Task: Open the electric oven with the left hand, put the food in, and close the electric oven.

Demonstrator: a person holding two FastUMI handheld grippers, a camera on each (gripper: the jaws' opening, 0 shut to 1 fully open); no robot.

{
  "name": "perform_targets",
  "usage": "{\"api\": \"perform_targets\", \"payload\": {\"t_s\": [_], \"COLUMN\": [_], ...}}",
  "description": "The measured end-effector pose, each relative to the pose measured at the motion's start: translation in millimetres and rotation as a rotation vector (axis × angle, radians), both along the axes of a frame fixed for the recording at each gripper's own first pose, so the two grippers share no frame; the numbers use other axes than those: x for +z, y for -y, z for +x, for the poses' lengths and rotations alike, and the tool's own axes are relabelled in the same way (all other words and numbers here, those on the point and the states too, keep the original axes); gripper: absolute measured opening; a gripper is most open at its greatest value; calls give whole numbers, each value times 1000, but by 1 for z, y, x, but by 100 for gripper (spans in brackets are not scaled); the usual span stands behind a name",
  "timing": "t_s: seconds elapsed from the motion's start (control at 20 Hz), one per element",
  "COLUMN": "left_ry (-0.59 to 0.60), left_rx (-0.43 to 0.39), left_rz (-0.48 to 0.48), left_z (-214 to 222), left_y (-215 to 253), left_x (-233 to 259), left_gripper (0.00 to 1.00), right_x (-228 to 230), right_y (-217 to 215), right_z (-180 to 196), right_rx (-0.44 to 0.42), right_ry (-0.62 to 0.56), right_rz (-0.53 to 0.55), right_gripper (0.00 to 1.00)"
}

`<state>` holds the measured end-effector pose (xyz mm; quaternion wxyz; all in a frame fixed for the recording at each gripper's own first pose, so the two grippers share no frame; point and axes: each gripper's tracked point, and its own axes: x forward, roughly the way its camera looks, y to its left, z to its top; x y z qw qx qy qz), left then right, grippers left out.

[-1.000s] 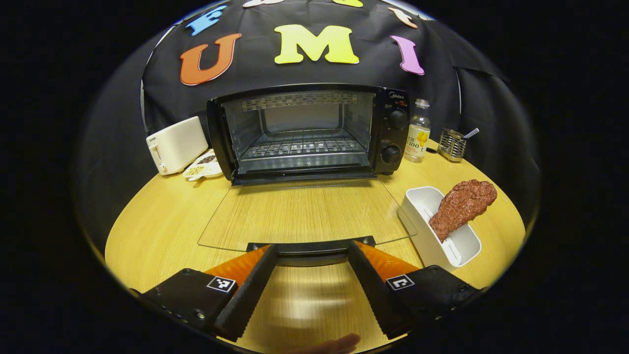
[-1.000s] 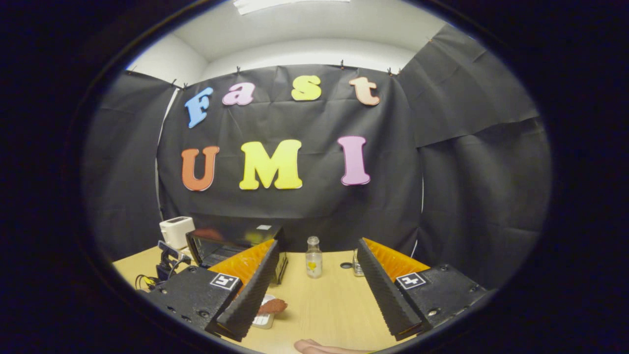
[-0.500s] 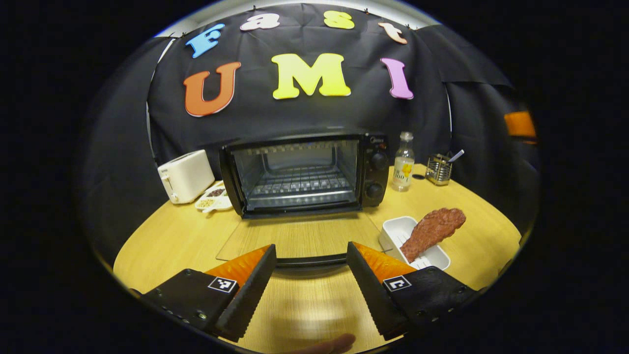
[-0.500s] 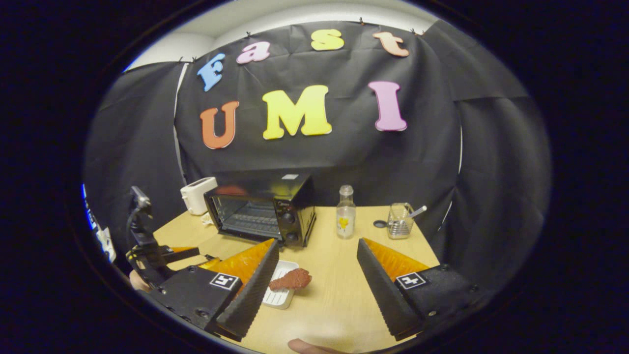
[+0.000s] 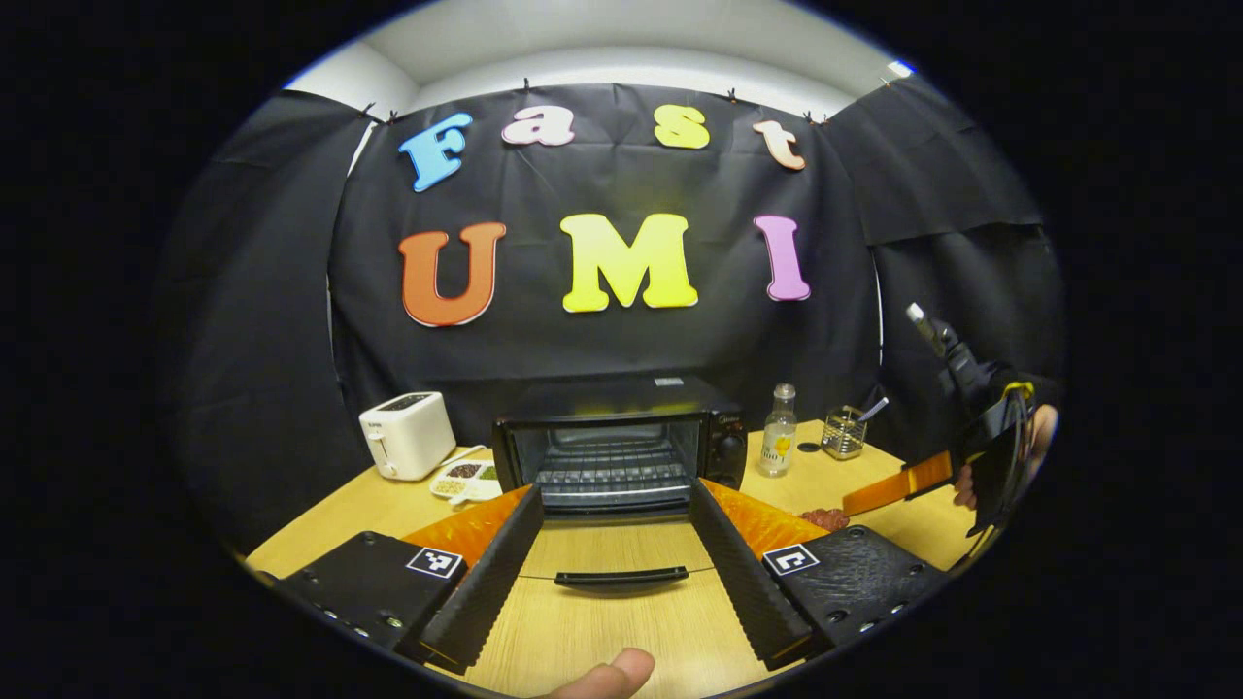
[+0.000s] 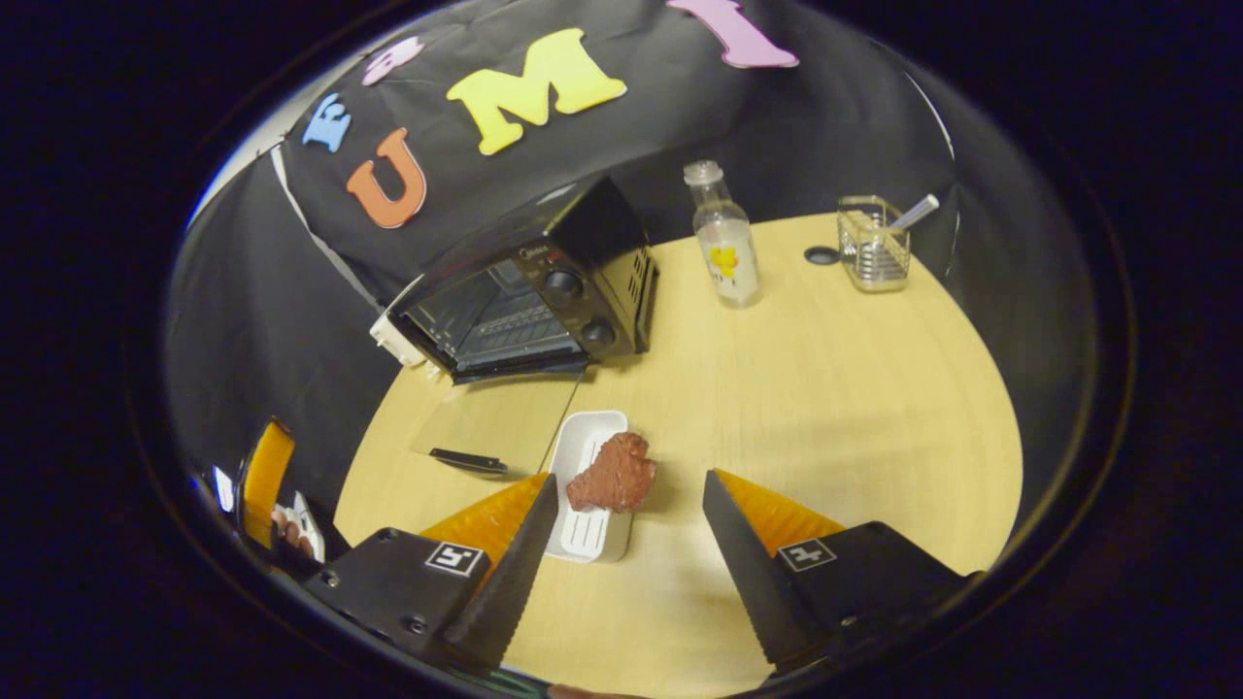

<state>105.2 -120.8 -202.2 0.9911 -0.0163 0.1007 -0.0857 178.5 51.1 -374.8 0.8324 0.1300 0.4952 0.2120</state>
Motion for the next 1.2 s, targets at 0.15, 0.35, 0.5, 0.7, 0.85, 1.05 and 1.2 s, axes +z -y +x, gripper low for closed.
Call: {"api": "perform_targets", "payload": {"t_s": [0.15,0.35,0.5,0.7,0.85,1.05,1.2], "left_ry": [48,67,34,26,44,58,61], "left_rx": [3,4,36,55,64,61,61], "left_rz": [-6,-1,14,-9,-23,-50,-61], "left_z": [-15,-24,-25,-29,-35,-47,-56], "left_y": [-10,-21,-34,-51,-62,-75,-88], "left_x": [27,35,23,23,30,35,35], "left_gripper": [96,96,96,96,96,96,96], "right_x": [-9,-17,-24,2,28,70,88], "right_y": [-2,-16,-14,-11,-9,-24,-45], "right_z": [3,9,1,-12,-16,-30,-39], "right_rx": [-20,-5,-22,27,57,92,110], "right_ry": [-80,-128,-154,-50,105,227,290], "right_rz": [52,163,181,132,24,-20,-46], "right_gripper": [86,66,16,9,8,8,8]}}
